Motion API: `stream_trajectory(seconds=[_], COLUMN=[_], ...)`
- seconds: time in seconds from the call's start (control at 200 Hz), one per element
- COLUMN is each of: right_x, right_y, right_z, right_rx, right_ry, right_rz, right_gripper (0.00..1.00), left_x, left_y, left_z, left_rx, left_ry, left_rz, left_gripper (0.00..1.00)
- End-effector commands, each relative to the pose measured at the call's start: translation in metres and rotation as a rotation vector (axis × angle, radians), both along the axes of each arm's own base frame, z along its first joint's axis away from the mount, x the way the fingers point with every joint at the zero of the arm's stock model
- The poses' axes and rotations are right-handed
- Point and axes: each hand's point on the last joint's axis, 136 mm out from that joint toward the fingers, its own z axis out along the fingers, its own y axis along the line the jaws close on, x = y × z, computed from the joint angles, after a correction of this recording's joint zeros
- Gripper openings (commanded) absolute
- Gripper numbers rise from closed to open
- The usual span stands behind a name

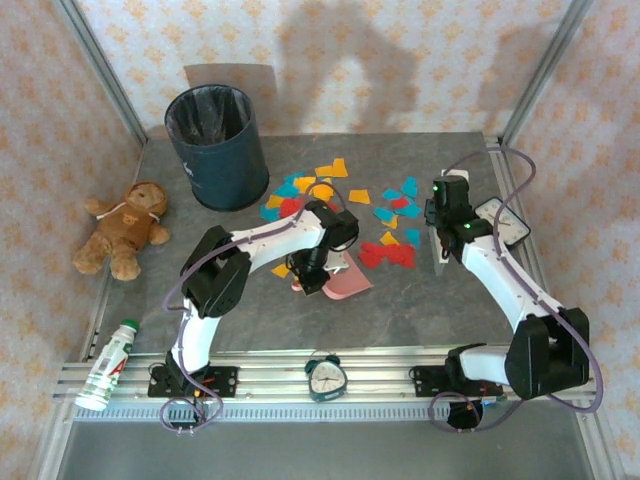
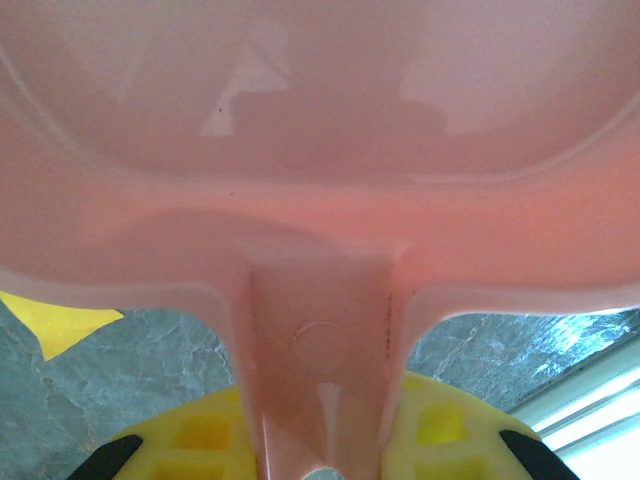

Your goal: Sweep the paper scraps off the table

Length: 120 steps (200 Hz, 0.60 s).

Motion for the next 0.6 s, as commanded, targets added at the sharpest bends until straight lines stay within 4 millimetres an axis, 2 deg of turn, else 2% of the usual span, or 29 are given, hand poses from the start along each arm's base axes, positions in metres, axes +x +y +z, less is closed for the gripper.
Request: stream_trajectory(seconds=[0.0, 0.325, 0.596], right_x=[0.009, 0.012, 0.01], right_y=[0.007, 0.025, 0.039], right_z=[0.009, -0.006, -0.017], right_rx=[-0.012, 0.009, 0.036], right_ry=[-0.027, -0.02, 0.005], right_rz=[0.036, 0.073, 0.116], right_gripper=[0.0, 0.0, 0.0], left_x=[-0.009, -0.003, 0.004], left_y=[0.001, -0.002, -0.012], left_z=[0.007, 0.002, 0.001], left_rx=[0.019, 0.067, 0.059], left_ry=[0.047, 0.072, 0.081], left_rz=[-0.047, -0.067, -0.072], left_gripper=[0.0, 0.0, 0.0])
